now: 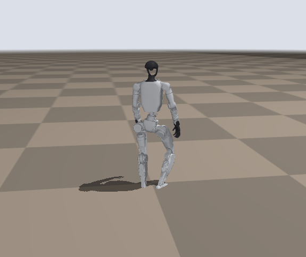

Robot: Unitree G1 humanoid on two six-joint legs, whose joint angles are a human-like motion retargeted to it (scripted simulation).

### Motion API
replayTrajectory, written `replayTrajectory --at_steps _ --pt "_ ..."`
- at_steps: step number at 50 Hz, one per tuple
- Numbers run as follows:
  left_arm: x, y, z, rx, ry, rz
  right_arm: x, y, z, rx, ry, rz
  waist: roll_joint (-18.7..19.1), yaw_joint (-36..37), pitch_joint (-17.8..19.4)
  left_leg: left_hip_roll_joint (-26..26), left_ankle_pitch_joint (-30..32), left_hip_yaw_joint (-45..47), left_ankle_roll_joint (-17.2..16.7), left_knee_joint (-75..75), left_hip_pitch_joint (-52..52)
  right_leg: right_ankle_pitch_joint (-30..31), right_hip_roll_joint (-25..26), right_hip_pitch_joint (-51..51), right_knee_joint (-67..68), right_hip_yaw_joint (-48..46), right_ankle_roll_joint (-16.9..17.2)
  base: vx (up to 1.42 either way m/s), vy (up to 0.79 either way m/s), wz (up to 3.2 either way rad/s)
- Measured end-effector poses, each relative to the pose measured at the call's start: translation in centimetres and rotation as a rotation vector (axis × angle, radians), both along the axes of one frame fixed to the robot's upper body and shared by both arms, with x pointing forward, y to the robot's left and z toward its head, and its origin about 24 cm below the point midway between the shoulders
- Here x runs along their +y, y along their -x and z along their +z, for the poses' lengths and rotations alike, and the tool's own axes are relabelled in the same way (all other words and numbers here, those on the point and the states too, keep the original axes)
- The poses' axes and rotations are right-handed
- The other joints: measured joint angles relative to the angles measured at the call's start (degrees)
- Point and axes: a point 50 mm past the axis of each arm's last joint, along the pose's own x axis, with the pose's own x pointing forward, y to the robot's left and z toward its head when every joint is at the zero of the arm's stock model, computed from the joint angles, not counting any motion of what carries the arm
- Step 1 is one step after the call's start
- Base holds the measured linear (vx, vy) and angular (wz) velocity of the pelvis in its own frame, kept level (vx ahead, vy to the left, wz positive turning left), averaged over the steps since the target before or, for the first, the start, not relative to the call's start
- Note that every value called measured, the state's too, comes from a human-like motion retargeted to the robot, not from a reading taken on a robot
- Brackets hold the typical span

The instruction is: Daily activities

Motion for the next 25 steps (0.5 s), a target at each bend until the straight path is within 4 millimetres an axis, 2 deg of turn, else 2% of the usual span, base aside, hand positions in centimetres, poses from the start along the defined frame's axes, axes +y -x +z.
replayTrajectory --at_steps 5,8,15,17,23,25 --pt "0.2 -0.7 0.3 -0.032 0.005 0.012 0.9 -1.8 0.5 -0.050 -0.026 0.033 -3.4 -0.9 0.7 -3.3 -2.3 -0.3 0.8 5.6 -3.3 2.2 -5.7 -4.3 7.3 0.4 0.1 -0.01 0.02 0.22" --pt "0.3 -0.6 0.3 -0.033 0.005 0.018 1.4 -3.0 1.0 -0.086 -0.039 0.059 -3.8 -1.6 0.8 -3.6 -3.3 -0.4 0.9 7.9 -4.7 2.4 -6.4 -7.3 10.9 0.9 -0.7 0.01 0.00 0.15" --pt "1.3 0.5 0.0 -0.004 -0.011 0.043 2.4 -6.1 2.7 -0.192 -0.062 0.134 -2.2 -3.6 -0.6 -2.3 -5.7 -0.6 0.8 11.1 -7.4 2.3 -2.5 -15.2 13.6 1.8 -1.7 0.09 -0.01 0.07" --pt "1.5 1.2 -0.2 0.014 -0.011 0.053 2.6 -6.9 3.2 -0.218 -0.064 0.156 -0.8 -4.0 -2.1 -0.9 -5.6 -0.6 0.7 9.8 -8.1 3.0 -0.1 -18.0 11.3 1.2 -1.9 0.13 -0.03 -0.07" --pt "2.2 3.6 -0.9 0.078 -0.022 0.068 3.2 -7.9 4.1 -0.270 -0.075 0.180 1.7 -4.9 -3.7 1.8 -6.7 -0.4 0.3 9.3 -8.3 4.7 5.0 -22.0 0.1 -0.5 -0.2 0.15 -0.04 -0.07" --pt "2.2 4.7 -1.2 0.108 -0.024 0.073 3.3 -7.8 4.0 -0.270 -0.077 0.176 1.6 -5.0 -3.4 1.8 -7.2 0.3 0.0 10.9 -8.5 4.9 5.3 -23.3 -2.4 -0.1 0.8 0.13 -0.05 -0.09"
